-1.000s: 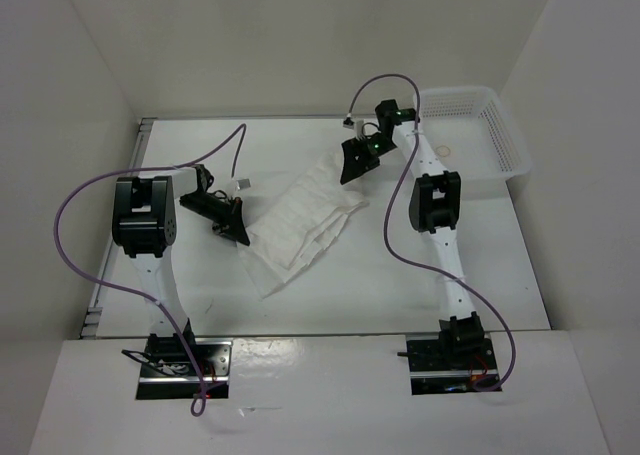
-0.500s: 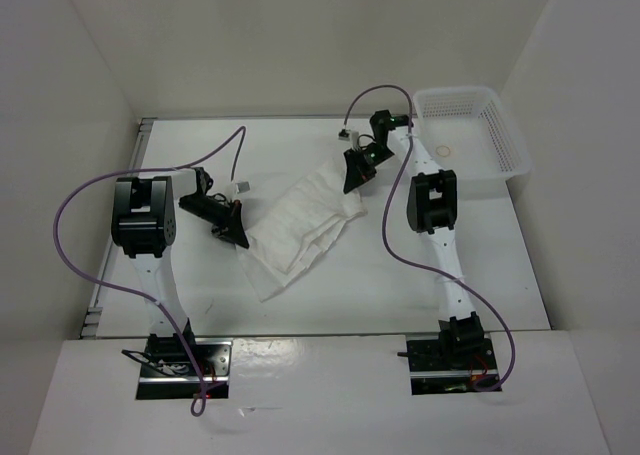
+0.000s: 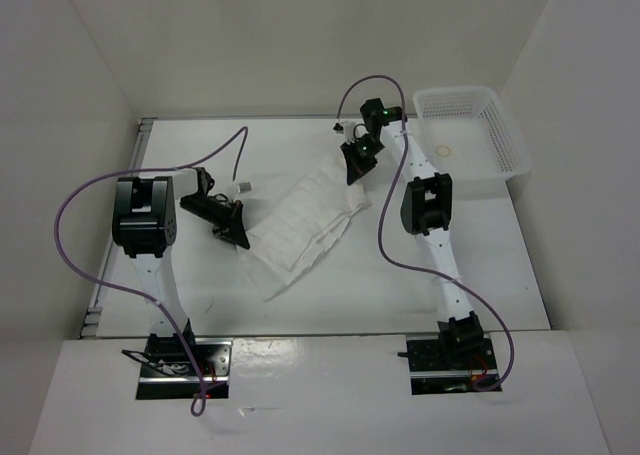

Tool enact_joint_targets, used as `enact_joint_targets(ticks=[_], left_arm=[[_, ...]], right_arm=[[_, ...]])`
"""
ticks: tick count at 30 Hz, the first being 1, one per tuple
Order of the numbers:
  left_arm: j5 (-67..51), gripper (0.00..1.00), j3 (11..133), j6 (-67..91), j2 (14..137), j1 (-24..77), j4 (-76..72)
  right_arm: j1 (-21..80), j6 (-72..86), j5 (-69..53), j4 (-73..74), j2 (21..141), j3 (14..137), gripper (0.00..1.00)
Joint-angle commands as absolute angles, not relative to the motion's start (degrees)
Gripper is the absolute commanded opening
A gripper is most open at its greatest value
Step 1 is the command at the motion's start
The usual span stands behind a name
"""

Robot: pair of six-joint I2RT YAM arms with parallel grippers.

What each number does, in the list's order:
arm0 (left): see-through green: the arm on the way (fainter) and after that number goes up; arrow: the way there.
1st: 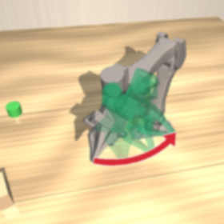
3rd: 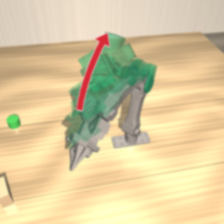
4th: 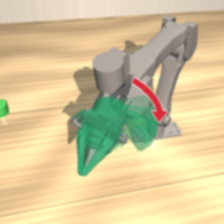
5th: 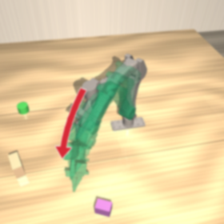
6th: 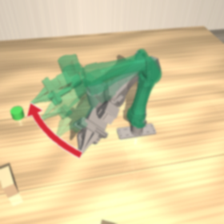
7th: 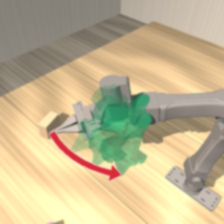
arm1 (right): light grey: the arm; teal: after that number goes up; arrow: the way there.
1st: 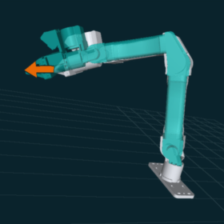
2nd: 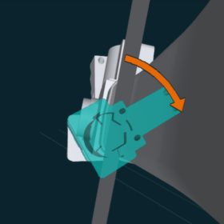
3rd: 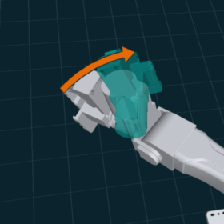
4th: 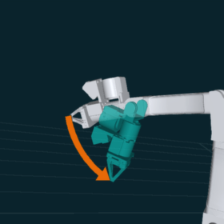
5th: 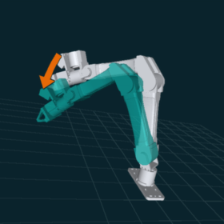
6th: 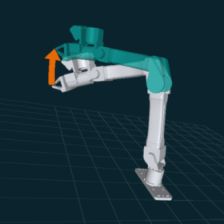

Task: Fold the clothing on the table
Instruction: Fold the skirt

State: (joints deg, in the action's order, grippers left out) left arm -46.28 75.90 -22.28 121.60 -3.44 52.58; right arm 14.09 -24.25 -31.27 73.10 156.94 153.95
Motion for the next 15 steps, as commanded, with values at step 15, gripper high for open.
enact_joint_targets(ticks=[15], left_arm=[[-42.1,0.01,82.4,-22.3,124.5,-3.5,51.0]], right_arm=[[33.3,-21.2,-1.8,63.3,128.3,140.6,0.00]])
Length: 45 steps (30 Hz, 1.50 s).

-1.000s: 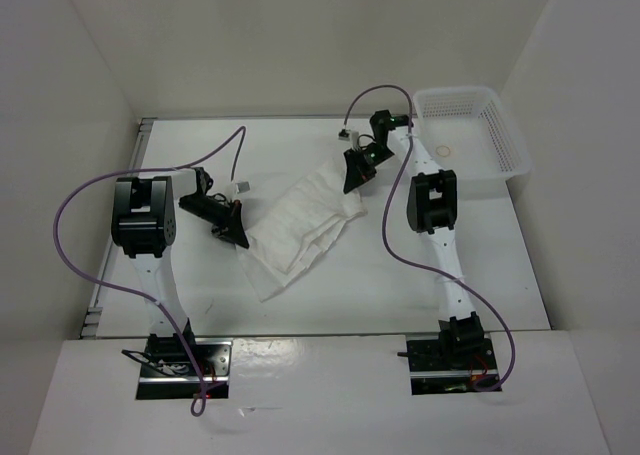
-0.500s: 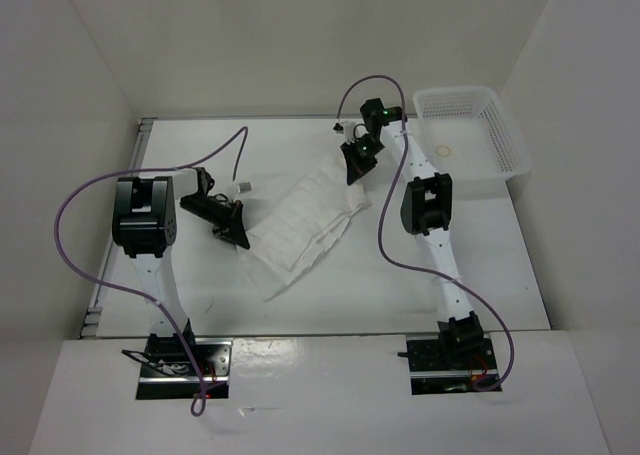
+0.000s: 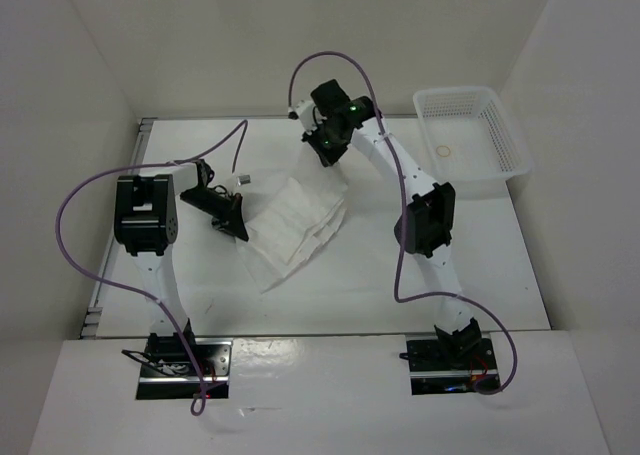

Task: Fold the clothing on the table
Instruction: Fold the skirt

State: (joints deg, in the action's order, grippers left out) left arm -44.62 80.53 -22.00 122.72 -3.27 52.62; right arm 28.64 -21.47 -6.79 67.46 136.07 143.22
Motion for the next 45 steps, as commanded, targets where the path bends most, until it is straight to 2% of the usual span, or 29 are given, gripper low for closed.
enact_joint_targets(ticks=[1,8,12,18,25,26,27,29,32,34,35,39,42,43,44,45], left_arm=[[-42.1,0.01,83.0,-21.7,125.0,-3.5,51.0],[-42.1,0.01,85.2,-20.0,126.6,-3.5,51.0],[-42.1,0.01,85.3,-19.5,126.7,-3.5,51.0],[-43.1,0.01,84.1,-19.0,126.0,-3.5,51.0],[-43.2,0.01,83.1,-19.0,125.0,-3.5,51.0],[-43.2,0.01,82.4,-19.0,125.0,-3.5,51.0],[-43.2,0.01,82.4,-19.0,124.5,-3.5,51.0],[-43.2,0.01,81.9,-19.0,124.5,-3.5,51.0],[-43.2,0.01,81.9,-19.0,124.5,-3.5,51.0],[-43.2,0.01,81.9,-19.0,123.9,-3.5,51.0],[-43.2,0.01,81.9,-19.0,123.9,-3.5,51.0],[-43.2,0.01,81.9,-19.0,123.9,-3.5,51.0],[-43.2,0.01,81.9,-19.0,123.9,-3.5,51.0],[-43.2,0.01,81.9,-19.0,123.9,-3.5,51.0],[-43.2,0.01,81.9,-19.0,123.9,-3.5,50.5],[-43.2,0.01,81.9,-19.0,123.9,-3.5,50.4]], right_arm=[[34.5,-21.8,-0.7,62.8,127.5,139.7,0.00],[46.2,-22.8,0.0,62.8,124.0,132.0,0.00],[49.0,-22.9,0.0,63.3,124.0,129.6,0.00],[51.6,-22.9,-2.0,63.8,126.8,129.6,0.00],[52.1,-22.3,-6.8,65.7,132.7,137.3,0.00],[52.1,-22.3,-6.9,65.7,132.7,138.2,0.02],[52.1,-21.6,-8.0,65.7,133.7,138.9,0.10],[52.6,-21.6,-9.7,66.5,135.3,141.5,0.19],[53.2,-21.6,-12.4,67.3,136.1,143.6,0.27],[53.9,-21.6,-14.8,68.2,136.6,143.6,0.27],[54.4,-21.6,-15.9,68.8,136.6,143.6,0.22],[54.9,-22.9,-17.8,70.0,134.6,141.6,0.16],[54.9,-23.4,-17.2,70.0,132.6,139.8,0.16],[54.9,-23.4,-16.5,70.0,132.6,139.1,0.18],[54.9,-23.4,-16.5,70.0,131.8,139.0,0.33],[54.9,-23.4,-15.7,70.0,131.2,138.5,0.42]])
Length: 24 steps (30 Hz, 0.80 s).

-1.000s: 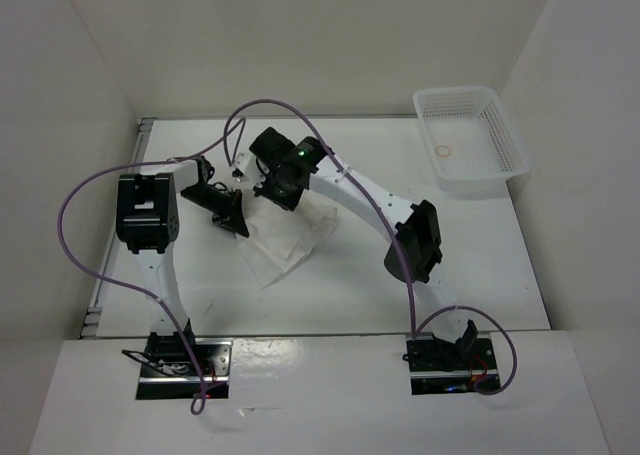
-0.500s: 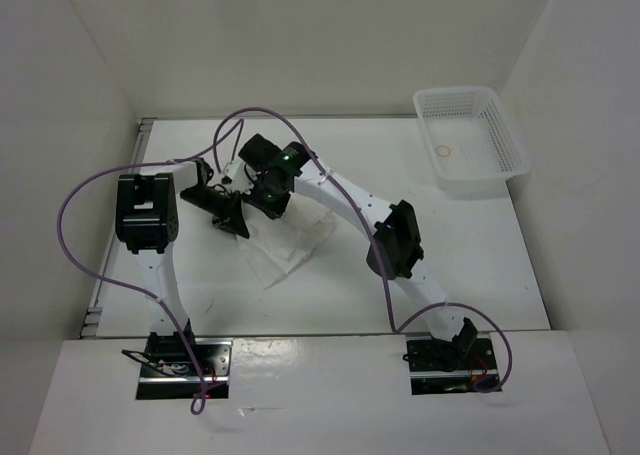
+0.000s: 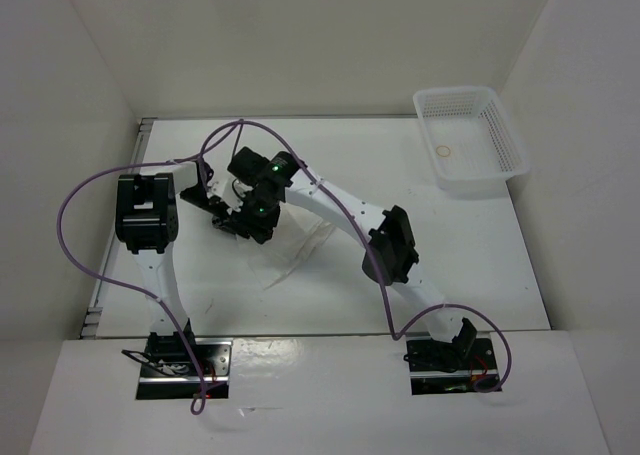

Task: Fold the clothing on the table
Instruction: Fold the skirt

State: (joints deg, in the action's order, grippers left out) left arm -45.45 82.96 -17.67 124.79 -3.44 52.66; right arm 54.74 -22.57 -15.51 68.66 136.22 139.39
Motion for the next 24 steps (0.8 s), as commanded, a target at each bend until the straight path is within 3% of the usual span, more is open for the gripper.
enact_joint_targets(ticks=[1,2,4,19,24], left_arm=[[-43.2,0.01,81.9,-19.0,123.9,-3.5,50.4],[-43.2,0.01,81.9,-19.0,124.4,-3.5,50.4],[-43.2,0.01,81.9,-19.0,124.5,-3.5,50.4],[-43.2,0.01,80.9,-19.5,124.5,-3.5,50.4],[-43.2,0.00,80.9,-19.5,123.4,-3.5,50.4]], right_arm=[[54.9,-24.1,-15.7,70.0,131.2,138.5,0.52],[54.9,-24.1,-15.7,70.0,131.2,138.5,0.74],[54.9,-24.8,-15.2,70.6,130.7,138.5,0.86],[54.9,-20.3,-3.0,63.0,132.7,132.5,0.88],[54.9,-19.8,-6.7,63.2,133.5,133.7,0.88]])
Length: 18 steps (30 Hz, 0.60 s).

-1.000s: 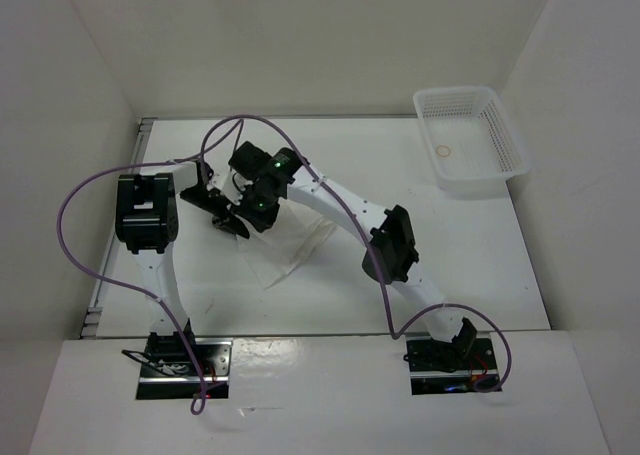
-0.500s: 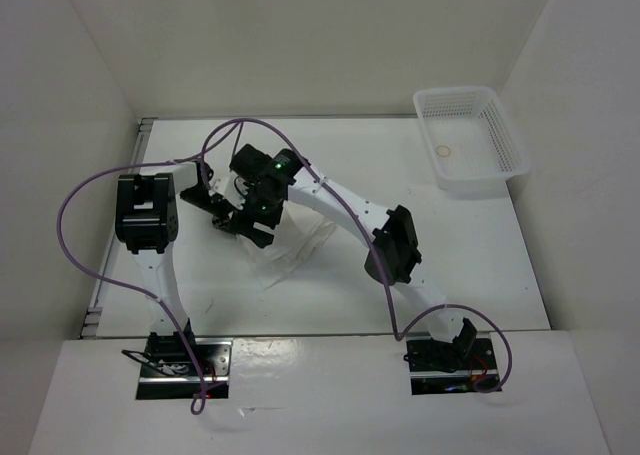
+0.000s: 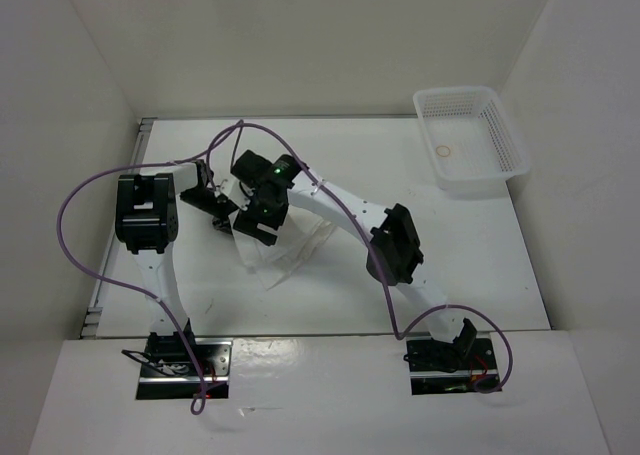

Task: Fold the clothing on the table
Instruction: Fold the skirt

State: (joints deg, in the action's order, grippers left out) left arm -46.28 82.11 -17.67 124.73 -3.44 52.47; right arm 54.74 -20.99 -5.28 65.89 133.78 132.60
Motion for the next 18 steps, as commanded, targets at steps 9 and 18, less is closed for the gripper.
enact_joint_targets(ticks=[9,18], left_arm=[[-43.2,0.00,81.4,-18.5,123.9,-3.5,49.9],[-43.2,0.00,80.9,-17.4,123.9,-3.5,48.9]], right_arm=[[58.3,-17.5,-10.3,65.7,137.0,143.6,0.88],[61.3,-10.7,1.0,61.6,143.6,147.9,0.88]])
